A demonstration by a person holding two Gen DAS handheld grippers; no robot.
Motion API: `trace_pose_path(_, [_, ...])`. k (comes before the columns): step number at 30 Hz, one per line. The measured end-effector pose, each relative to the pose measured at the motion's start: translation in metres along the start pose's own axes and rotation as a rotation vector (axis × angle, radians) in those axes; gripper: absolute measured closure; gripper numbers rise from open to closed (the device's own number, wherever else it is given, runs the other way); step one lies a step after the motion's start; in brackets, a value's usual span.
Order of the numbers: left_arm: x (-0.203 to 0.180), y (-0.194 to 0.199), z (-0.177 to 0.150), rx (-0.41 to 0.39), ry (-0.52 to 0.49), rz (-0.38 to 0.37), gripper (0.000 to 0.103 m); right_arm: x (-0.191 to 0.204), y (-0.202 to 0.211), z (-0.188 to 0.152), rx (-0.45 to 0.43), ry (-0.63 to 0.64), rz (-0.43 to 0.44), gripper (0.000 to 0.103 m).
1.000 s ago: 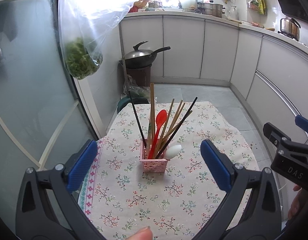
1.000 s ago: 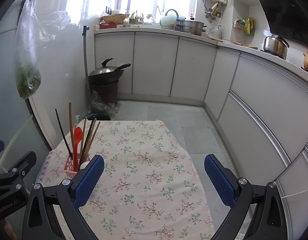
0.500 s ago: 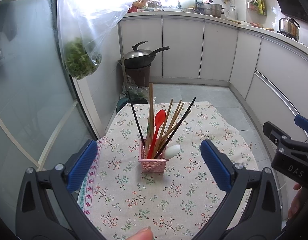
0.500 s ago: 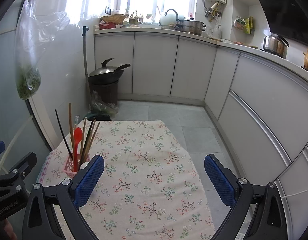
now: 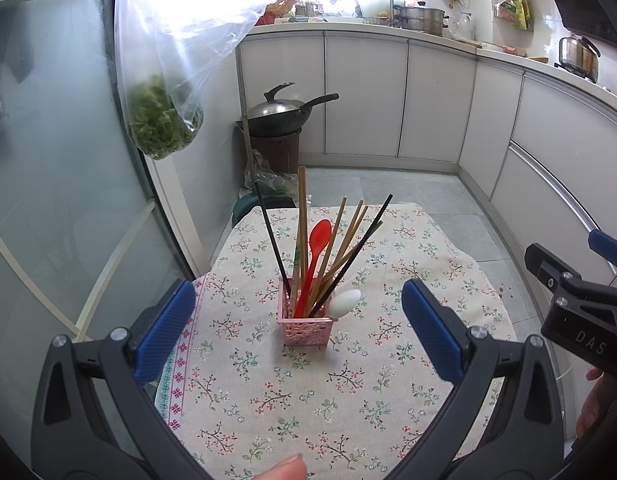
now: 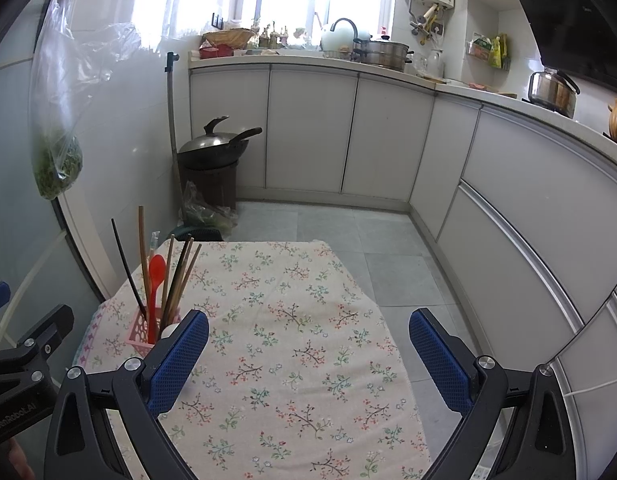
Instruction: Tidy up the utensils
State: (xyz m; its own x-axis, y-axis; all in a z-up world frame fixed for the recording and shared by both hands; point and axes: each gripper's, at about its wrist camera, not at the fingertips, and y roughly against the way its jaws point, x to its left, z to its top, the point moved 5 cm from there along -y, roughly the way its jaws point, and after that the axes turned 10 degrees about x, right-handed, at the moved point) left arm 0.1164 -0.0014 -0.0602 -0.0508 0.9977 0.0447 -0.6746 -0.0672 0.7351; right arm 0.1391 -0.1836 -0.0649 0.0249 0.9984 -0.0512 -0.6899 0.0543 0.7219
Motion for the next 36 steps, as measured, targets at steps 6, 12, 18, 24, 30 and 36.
trace_pose_path(6, [0.0001, 0.0003, -0.0008, 0.002, 0.000, 0.001, 0.000, 0.0001, 0.0000, -0.0001, 0.000, -0.001, 0.000, 0.002])
trace_pose_path(12, [0.0020, 0.0013, 0.0000, -0.004, 0.001, 0.004, 0.000, -0.0001, 0.0001, -0.0002, -0.001, -0.001, 0.000, 0.002])
trace_pose_path(18, [0.0038, -0.0005, 0.0014, 0.002, 0.003, -0.001, 0.000, -0.0002, 0.0000, -0.0003, 0.000, -0.001, 0.000, 0.002])
trace_pose_path(24, [0.0042, -0.0007, 0.0014, 0.003, 0.005, -0.002, 0.000, 0.0000, 0.0000, -0.0004, -0.001, -0.001, 0.000, 0.002])
trace_pose_path(30, [0.0041, -0.0008, 0.0012, 0.003, 0.003, -0.003, 0.000, 0.0001, -0.0002, -0.0004, 0.000, -0.001, 0.000, 0.002])
trace_pose_path(36, [0.0035, -0.0009, 0.0008, 0.006, 0.004, -0.003, 0.000, 0.0003, -0.0003, -0.0005, 0.000, -0.002, 0.000, 0.002])
